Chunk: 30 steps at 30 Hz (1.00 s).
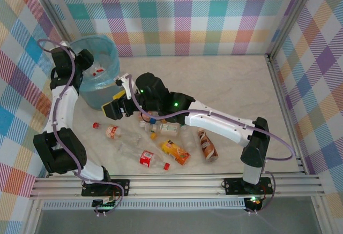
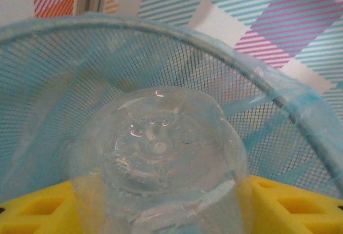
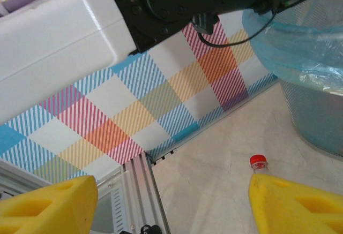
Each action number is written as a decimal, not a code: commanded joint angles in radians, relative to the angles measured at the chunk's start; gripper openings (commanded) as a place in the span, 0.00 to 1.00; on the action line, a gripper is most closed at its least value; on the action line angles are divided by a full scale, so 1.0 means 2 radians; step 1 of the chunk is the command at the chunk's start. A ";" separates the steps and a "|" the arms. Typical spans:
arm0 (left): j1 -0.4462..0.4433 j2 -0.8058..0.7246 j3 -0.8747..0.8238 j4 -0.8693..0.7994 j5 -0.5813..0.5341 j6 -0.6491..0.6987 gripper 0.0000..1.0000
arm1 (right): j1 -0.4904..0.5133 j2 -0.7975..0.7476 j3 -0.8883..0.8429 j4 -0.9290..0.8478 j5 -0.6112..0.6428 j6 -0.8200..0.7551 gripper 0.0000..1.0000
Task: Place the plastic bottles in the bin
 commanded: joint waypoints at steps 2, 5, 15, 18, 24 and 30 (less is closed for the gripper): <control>-0.022 0.017 0.007 -0.001 -0.022 0.057 0.66 | 0.001 -0.022 -0.004 0.019 0.003 0.009 0.75; -0.029 0.034 0.014 -0.008 -0.028 0.064 0.71 | 0.001 -0.022 -0.005 0.018 0.002 0.010 0.75; -0.030 0.036 0.033 -0.028 -0.041 0.053 0.88 | 0.001 -0.038 -0.019 0.016 0.018 -0.008 0.75; -0.030 0.029 0.039 -0.034 -0.046 0.051 0.88 | 0.001 -0.040 -0.019 0.015 0.019 -0.009 0.75; -0.030 0.001 0.064 -0.056 -0.048 0.033 0.87 | 0.001 -0.048 -0.019 -0.010 0.034 -0.014 0.76; -0.037 -0.070 0.069 -0.093 -0.053 0.018 0.86 | 0.001 -0.085 -0.037 -0.067 0.088 -0.046 0.77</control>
